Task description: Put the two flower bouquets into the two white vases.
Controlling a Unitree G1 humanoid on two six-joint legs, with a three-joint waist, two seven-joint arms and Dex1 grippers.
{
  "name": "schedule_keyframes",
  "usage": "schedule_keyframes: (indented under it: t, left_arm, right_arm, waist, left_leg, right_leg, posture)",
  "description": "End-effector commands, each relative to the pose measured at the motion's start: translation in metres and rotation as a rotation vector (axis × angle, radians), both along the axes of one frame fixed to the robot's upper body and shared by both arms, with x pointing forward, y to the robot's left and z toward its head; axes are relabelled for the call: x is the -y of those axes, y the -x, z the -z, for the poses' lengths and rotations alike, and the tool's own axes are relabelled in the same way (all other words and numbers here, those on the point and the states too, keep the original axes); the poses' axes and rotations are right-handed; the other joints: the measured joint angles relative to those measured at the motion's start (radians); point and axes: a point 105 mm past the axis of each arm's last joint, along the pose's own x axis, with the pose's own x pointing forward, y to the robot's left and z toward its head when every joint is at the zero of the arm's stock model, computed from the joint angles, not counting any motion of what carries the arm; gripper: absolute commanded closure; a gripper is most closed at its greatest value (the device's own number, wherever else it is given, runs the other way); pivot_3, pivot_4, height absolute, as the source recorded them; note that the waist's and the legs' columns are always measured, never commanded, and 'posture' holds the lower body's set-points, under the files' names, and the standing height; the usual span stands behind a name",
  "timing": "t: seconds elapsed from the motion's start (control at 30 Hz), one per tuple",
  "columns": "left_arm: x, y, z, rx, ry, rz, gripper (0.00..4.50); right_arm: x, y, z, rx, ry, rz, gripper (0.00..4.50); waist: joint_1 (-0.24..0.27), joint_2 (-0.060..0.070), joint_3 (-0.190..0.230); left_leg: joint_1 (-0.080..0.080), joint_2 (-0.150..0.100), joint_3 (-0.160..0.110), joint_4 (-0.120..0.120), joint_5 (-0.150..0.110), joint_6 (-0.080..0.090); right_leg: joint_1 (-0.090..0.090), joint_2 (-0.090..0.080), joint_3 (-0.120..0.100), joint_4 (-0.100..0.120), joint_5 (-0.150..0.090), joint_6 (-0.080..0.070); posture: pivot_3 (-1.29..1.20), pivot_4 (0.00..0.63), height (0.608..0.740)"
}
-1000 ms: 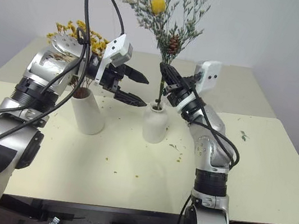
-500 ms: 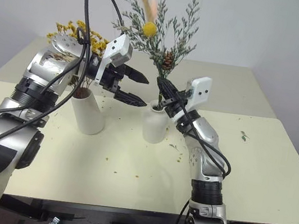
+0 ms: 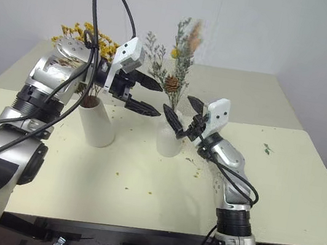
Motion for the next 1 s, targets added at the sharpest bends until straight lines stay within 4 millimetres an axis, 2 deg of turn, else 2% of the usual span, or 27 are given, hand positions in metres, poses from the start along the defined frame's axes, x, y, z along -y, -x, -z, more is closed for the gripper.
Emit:
schedule_keyframes:
  t: [0.03,0.2,0.33,0.5,0.83,1.0]
  left_arm:
    - [-0.001,0.005,-0.017,0.059,0.027,0.010,0.00]
    - [-0.004,0.010,-0.018,0.065,0.039,0.004,0.00]
    - [-0.007,0.012,-0.017,0.069,0.046,-0.006,0.00]
    - [-0.009,0.019,-0.028,0.095,0.075,-0.001,0.00]
    - [-0.015,0.024,-0.026,0.095,0.070,-0.022,0.00]
    - [-0.016,0.025,-0.025,0.094,0.066,-0.031,0.00]
  right_arm:
    - [0.004,0.022,-0.010,0.061,0.060,-0.068,0.02]
    - [0.016,0.033,-0.006,0.044,0.120,-0.088,0.02]
    - [0.024,0.029,-0.009,0.032,0.108,-0.050,0.02]
    - [0.029,0.029,-0.012,0.009,0.090,-0.054,0.02]
    - [0.023,-0.008,-0.031,-0.162,0.013,-0.031,0.02]
    - [0.013,-0.025,-0.030,-0.265,0.089,-0.040,0.02]
  waist:
    - [0.001,0.000,0.000]
    - [-0.001,0.000,0.000]
    - [-0.001,0.000,0.000]
    - [0.000,0.000,0.000]
    - [0.001,0.000,0.000]
    - [0.000,0.000,0.000]
  left_leg:
    - [0.000,0.000,0.000,0.000,0.000,0.000]
    - [0.000,0.000,0.000,0.001,0.000,0.000]
    - [0.001,0.000,0.000,0.000,0.000,0.000]
    - [0.001,0.000,0.000,0.001,0.000,0.000]
    - [0.001,0.000,0.000,0.001,0.000,0.000]
    - [0.001,0.000,0.000,0.001,0.000,0.000]
  right_leg:
    - [0.000,0.000,0.000,0.000,0.000,0.000]
    - [0.001,0.000,0.000,0.000,0.000,0.000]
    - [0.001,0.000,0.001,0.000,0.000,0.000]
    - [0.001,0.000,0.000,0.000,0.000,0.000]
    - [0.001,0.000,0.000,0.000,0.000,0.000]
    - [0.001,0.000,0.000,0.000,0.000,0.000]
  posture:
    - [0.00,0.150,0.740]
    - [0.00,0.150,0.740]
    - [0.00,0.150,0.740]
    - [0.00,0.150,0.740]
    - [0.00,0.150,0.740]
    - [0.00,0.150,0.740]
